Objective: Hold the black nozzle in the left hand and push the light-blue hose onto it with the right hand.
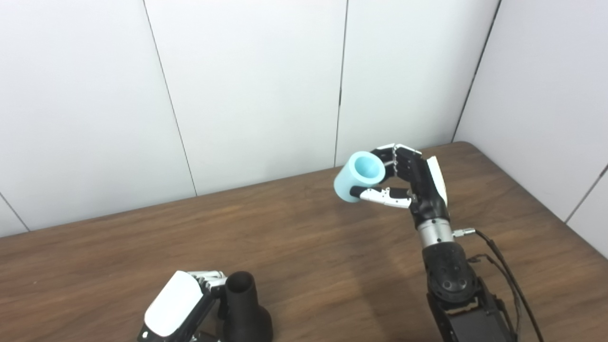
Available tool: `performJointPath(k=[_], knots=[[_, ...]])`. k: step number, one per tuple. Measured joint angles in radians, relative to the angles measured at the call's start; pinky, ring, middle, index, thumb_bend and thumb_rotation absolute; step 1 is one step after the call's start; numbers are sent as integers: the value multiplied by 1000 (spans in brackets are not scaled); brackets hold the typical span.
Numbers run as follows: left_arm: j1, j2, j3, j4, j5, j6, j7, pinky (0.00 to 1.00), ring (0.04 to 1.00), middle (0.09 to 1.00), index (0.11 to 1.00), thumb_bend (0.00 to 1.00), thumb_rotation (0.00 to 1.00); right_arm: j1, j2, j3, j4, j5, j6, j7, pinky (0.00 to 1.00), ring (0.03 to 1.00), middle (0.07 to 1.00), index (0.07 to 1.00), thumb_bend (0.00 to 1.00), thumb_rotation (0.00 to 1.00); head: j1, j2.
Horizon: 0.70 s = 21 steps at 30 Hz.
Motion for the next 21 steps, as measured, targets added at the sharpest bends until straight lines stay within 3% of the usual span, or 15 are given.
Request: performJointPath(k=[6, 9, 21], knots=[[3, -19, 34, 20, -32, -20, -74, 402, 490, 483, 496, 521, 0, 27, 42, 40, -127, 22, 78, 56, 406, 431, 511, 485, 515, 0, 37, 17], [0, -28, 43, 32, -32, -25, -87, 391, 477, 488, 490, 521, 0, 35, 52, 74, -196, 12, 108, 84, 338, 401, 526, 502, 511, 0, 54, 23], [-3, -67, 83, 53, 31, -24, -119, 362, 447, 468, 510, 520, 0, 50, 88, 162, -372, 10, 227, 183, 374, 418, 514, 501, 513, 0, 143, 77]])
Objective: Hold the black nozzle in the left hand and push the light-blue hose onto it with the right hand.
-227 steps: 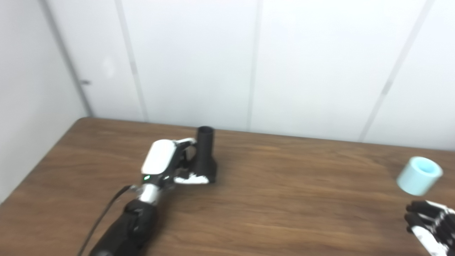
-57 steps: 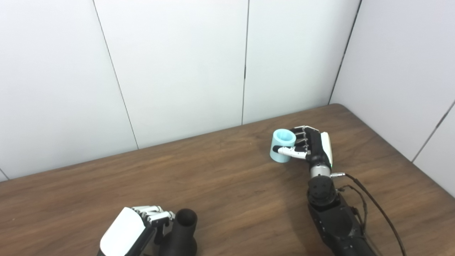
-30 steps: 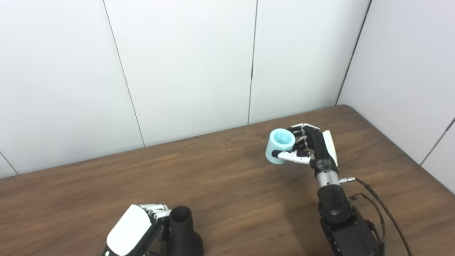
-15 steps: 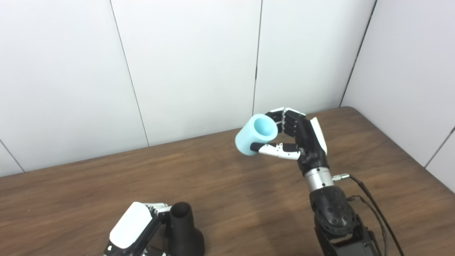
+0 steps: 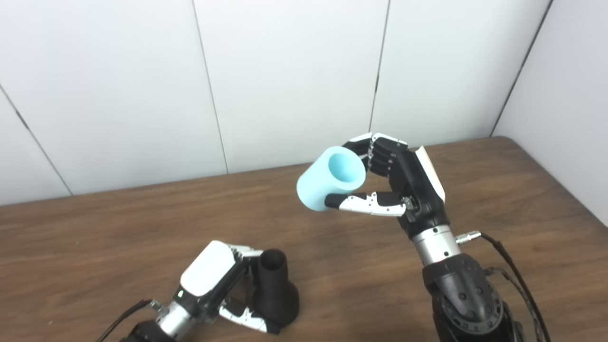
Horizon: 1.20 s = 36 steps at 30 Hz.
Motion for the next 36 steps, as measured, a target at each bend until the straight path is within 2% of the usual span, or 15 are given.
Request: performJointPath(k=[4, 6, 12, 18, 22, 27, 33, 36], knots=[[1, -18, 17, 1, 19, 2, -35, 300, 388, 460, 514, 520, 0, 11, 0, 20, -45, -2, 49, 25, 364, 412, 510, 504, 513, 0, 31, 28], [2, -27, 24, 1, 29, 2, -40, 300, 396, 469, 506, 521, 0, 20, 0, 28, -61, -3, 68, 37, 358, 411, 509, 504, 513, 0, 40, 41], [6, -47, 42, 0, 56, 3, -49, 286, 379, 472, 503, 521, 0, 31, -1, 34, -93, -2, 85, 60, 362, 417, 507, 504, 513, 0, 60, 70], [13, -59, 63, -3, 69, 3, -66, 220, 294, 431, 524, 517, 0, 31, -5, 34, -112, -1, 108, 90, 369, 420, 501, 503, 514, 0, 63, 75], [18, -63, 73, -7, 72, 4, -76, 250, 342, 472, 504, 521, 0, 31, -10, 32, -125, 1, 109, 107, 357, 416, 501, 505, 514, 0, 60, 83], [24, -75, 76, -20, 90, 11, -80, 240, 325, 464, 512, 520, 0, 31, -13, 30, -125, -2, 111, 137, 306, 388, 514, 513, 510, 0, 57, 84], [27, -84, 77, -25, 91, 20, -90, 265, 358, 472, 504, 521, 0, 34, -25, 29, -127, -26, 113, 181, 251, 375, 513, 525, 508, 0, 51, 91], [28, -86, 78, -27, 92, 26, -91, 248, 335, 467, 508, 521, 0, 36, -33, 29, -128, -49, 115, 205, 220, 367, 508, 535, 506, 0, 51, 91]])
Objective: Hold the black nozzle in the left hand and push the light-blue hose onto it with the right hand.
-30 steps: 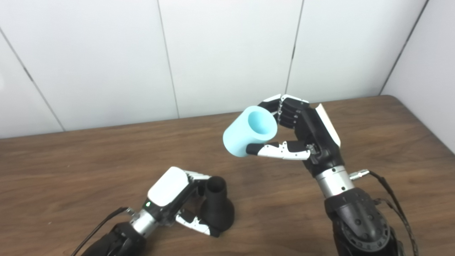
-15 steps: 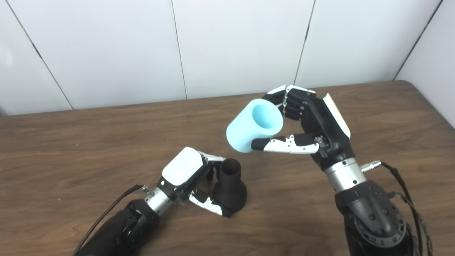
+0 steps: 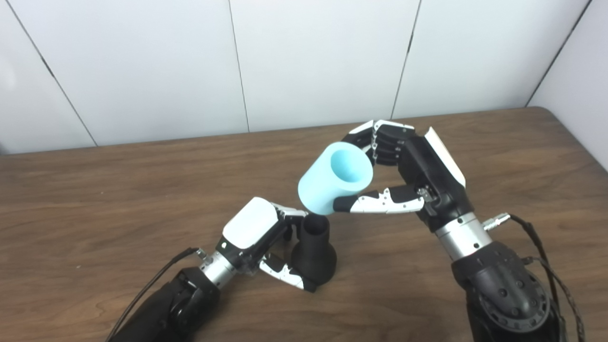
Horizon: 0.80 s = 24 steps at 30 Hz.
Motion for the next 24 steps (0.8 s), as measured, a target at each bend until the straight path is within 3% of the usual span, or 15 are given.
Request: performJointPath(k=[3, 6, 8, 10, 13, 24], knots=[[1, -1, 0, 0, 0, 3, -3, 255, 339, 464, 511, 521, 0, 2, -4, -3, -1, -7, 0, 10, 253, 372, 509, 533, 507, 0, 0, 0], [1, -4, 1, -1, 0, 5, -8, 268, 355, 461, 513, 520, 0, 4, -4, -5, -1, -8, 0, 17, 176, 436, 474, 510, 514, 0, 0, 2], [1, -6, 1, -2, 0, 5, -9, 282, 376, 468, 508, 521, 0, 7, -4, -3, 0, -17, 0, 27, 92, 196, 469, 509, 520, 0, 0, 2], [2, -7, 1, -2, 0, 6, -9, 282, 376, 473, 503, 521, 0, 12, -6, -2, 0, -32, 0, 41, 72, 146, 469, 508, 521, 0, -6, 3], [2, -9, 1, -2, 0, 7, -10, 249, 334, 452, 517, 519, 0, 17, -12, 2, 0, -64, 0, 55, 76, 149, 464, 513, 521, 0, -9, 5], [5, -10, 4, -8, 9, 13, -20, 244, 327, 447, 522, 518, 0, 17, -23, -21, -1, -134, 1, 146, 80, 147, 472, 502, 522, 0, -14, 8]])
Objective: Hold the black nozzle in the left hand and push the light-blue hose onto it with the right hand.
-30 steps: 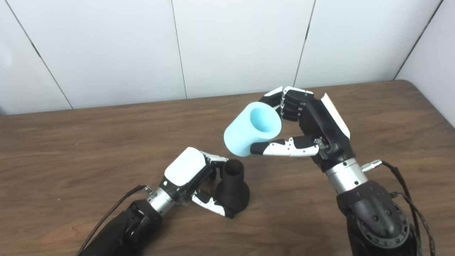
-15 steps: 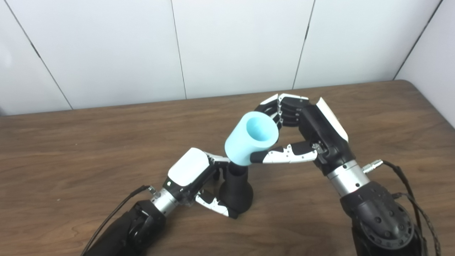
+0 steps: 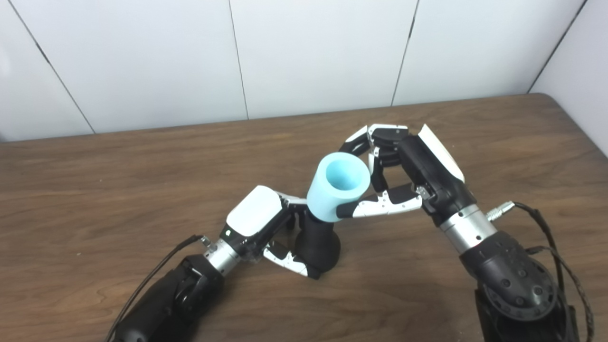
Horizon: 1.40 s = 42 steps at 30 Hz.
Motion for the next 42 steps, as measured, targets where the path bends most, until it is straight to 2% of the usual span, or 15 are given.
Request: performJointPath(k=[4, 8, 11, 16, 19, 23, 25, 27, 32, 36, 42], knots=[[0, -1, 0, 0, 4, 0, 1, 243, 328, 456, 517, 520, 0, 0, 1, -2, 1, -11, 0, 22, 110, 186, 471, 503, 522, 0, 0, 0], [1, -2, 1, 0, 6, 0, 1, 287, 384, 465, 511, 520, 0, 3, 0, 11, 8, -12, -2, 23, 148, 237, 470, 502, 522, 0, 6, 0], [1, -2, 1, -1, 7, 0, 1, 300, 393, 468, 510, 520, 0, 15, -9, 36, 30, -24, -23, 19, 121, 198, 446, 524, 520, 0, 9, 0], [2, -2, 2, -1, 7, 0, 1, 297, 387, 466, 511, 521, 0, 40, -36, 62, 51, -56, -88, 3, 138, 229, 463, 509, 522, 0, 14, 0], [2, -2, 3, -2, 7, 0, 1, 289, 377, 465, 510, 521, 0, 43, -34, 66, 58, -61, -104, -8, 147, 237, 474, 496, 523, 0, 15, 2], [3, -2, 3, -4, 8, 0, 1, 316, 414, 467, 507, 521, 0, 44, -34, 74, 77, -67, -133, -28, 129, 211, 467, 505, 523, 0, 17, 0], [3, -2, 3, -4, 8, 0, 1, 287, 379, 464, 510, 521, 0, 44, -34, 78, 82, -76, -142, -34, 145, 234, 466, 506, 523, 0, 17, 0], [4, -2, 3, -6, 8, 1, 0, 295, 387, 466, 509, 521, 0, 44, -34, 80, 87, -81, -157, -38, 159, 248, 459, 513, 522, 0, 15, -2], [15, -2, 4, -24, 8, 16, -2, 319, 410, 464, 509, 521, 0, 48, -34, 86, 107, -102, -206, -59, 141, 223, 462, 511, 522, 0, 15, -9], [16, -2, 4, -26, 10, 23, -2, 302, 390, 460, 513, 521, 0, 55, -34, 88, 124, -114, -232, -73, 133, 211, 458, 517, 521, 0, 15, -12], [16, -2, 4, -27, 10, 32, -1, 321, 412, 465, 509, 521, 0, 58, -35, 88, 126, -136, -247, -75, 160, 242, 470, 503, 523, 0, 15, -15]])
